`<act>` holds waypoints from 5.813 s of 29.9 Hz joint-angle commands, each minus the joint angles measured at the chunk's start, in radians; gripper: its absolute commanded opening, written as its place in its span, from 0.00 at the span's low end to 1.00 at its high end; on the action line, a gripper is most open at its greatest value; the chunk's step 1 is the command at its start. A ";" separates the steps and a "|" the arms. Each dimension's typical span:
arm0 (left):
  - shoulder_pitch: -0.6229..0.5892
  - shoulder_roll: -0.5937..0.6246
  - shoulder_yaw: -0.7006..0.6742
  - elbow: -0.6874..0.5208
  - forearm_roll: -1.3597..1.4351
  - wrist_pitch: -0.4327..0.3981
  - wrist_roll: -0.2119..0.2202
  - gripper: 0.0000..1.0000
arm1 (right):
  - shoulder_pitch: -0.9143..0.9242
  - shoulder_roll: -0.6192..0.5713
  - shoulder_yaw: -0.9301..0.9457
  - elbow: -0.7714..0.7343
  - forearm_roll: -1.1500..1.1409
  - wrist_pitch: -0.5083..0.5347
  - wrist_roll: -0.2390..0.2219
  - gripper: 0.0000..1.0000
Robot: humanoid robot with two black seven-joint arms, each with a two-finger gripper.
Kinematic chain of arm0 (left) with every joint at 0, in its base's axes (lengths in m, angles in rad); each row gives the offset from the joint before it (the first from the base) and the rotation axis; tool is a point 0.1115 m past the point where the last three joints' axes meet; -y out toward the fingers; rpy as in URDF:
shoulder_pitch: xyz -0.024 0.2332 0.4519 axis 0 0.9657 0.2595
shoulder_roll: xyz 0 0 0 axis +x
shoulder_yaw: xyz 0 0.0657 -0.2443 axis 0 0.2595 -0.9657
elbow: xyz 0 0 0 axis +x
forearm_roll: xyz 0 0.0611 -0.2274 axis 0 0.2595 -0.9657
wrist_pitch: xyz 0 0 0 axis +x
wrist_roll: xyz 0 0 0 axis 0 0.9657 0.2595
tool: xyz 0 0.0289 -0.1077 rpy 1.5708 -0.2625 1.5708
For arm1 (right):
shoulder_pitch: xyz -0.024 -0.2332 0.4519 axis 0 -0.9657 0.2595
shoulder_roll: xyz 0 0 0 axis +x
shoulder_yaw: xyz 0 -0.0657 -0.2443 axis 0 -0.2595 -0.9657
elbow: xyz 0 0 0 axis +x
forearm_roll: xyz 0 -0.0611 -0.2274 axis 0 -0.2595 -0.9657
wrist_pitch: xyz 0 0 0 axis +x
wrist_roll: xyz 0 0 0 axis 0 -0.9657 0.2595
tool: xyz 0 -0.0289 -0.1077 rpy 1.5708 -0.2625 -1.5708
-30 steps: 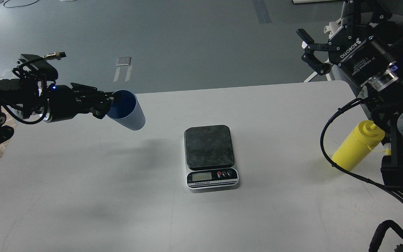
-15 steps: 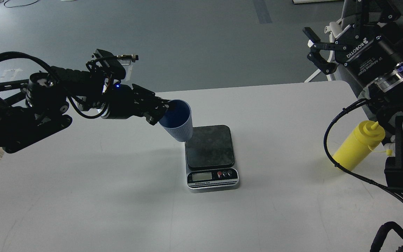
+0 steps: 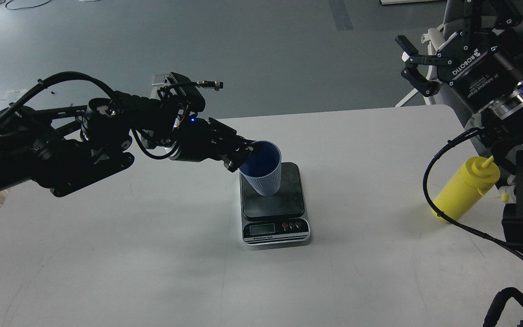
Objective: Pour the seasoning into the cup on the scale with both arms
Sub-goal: 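Lift the blue cup with the left gripper and carry it over the scale, then lower the blue cup onto the scale and open the left gripper, then withdraw the left gripper up and away from the cup, then move the right gripper down to the yellow bottle and grasp it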
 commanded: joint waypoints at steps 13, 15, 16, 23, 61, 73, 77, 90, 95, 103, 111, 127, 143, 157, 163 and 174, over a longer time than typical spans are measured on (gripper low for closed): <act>0.007 -0.148 0.001 0.141 0.000 -0.009 0.000 0.00 | -0.033 -0.015 0.035 0.023 0.001 0.000 0.000 0.99; 0.007 -0.148 0.001 0.141 0.000 -0.009 0.000 0.00 | -0.034 -0.015 0.035 0.023 0.001 0.000 0.000 0.99; 0.008 -0.148 0.001 0.141 0.000 -0.009 0.000 0.00 | -0.034 -0.015 0.035 0.023 0.001 0.000 0.000 0.99; 0.014 -0.147 0.026 0.139 0.000 -0.009 0.000 0.00 | -0.036 -0.015 0.033 0.024 0.001 0.000 0.000 0.99; 0.010 -0.154 0.040 0.178 -0.014 -0.011 0.000 0.67 | -0.063 -0.017 0.037 0.044 0.001 0.000 0.000 0.99; -0.048 -0.134 -0.068 0.315 -0.366 -0.011 0.000 0.98 | -0.076 -0.017 0.035 0.043 0.001 0.000 0.000 0.99; -0.048 -0.052 -0.157 0.343 -0.582 -0.009 0.000 0.98 | -0.076 -0.017 0.035 0.043 0.001 0.000 0.000 0.99; 0.137 -0.010 -0.608 0.487 -1.313 -0.020 0.000 0.98 | -0.067 -0.007 0.032 0.047 0.003 0.000 -0.001 0.99; 0.198 0.007 -0.675 0.469 -1.319 -0.084 0.000 0.98 | -0.050 0.009 0.040 0.087 0.024 0.000 0.000 0.99; 0.243 0.022 -0.660 0.399 -1.318 -0.132 0.000 0.98 | 0.019 0.052 0.122 0.237 0.283 -0.054 -0.004 0.99; 0.292 0.091 -0.658 0.245 -1.304 -0.132 0.000 0.98 | 0.033 0.052 0.309 0.259 0.405 -0.179 -0.015 0.99; 0.346 0.114 -0.658 0.176 -1.284 -0.141 0.000 0.98 | -0.183 0.052 0.388 0.234 0.678 -0.179 -0.037 0.99; 0.364 0.111 -0.663 0.127 -1.245 -0.132 0.000 0.98 | -0.583 0.052 0.388 0.239 0.834 0.000 -0.044 0.99; 0.370 0.128 -0.661 0.086 -1.245 -0.127 0.000 0.98 | -0.720 0.052 0.272 0.207 0.811 0.000 -0.044 0.99; 0.383 0.131 -0.666 0.086 -1.244 -0.129 0.000 0.98 | -0.708 0.052 0.141 0.202 0.748 0.000 -0.044 0.99; 0.387 0.137 -0.672 0.079 -1.236 -0.130 0.000 0.98 | -0.669 0.052 0.083 0.260 0.676 0.000 -0.044 0.99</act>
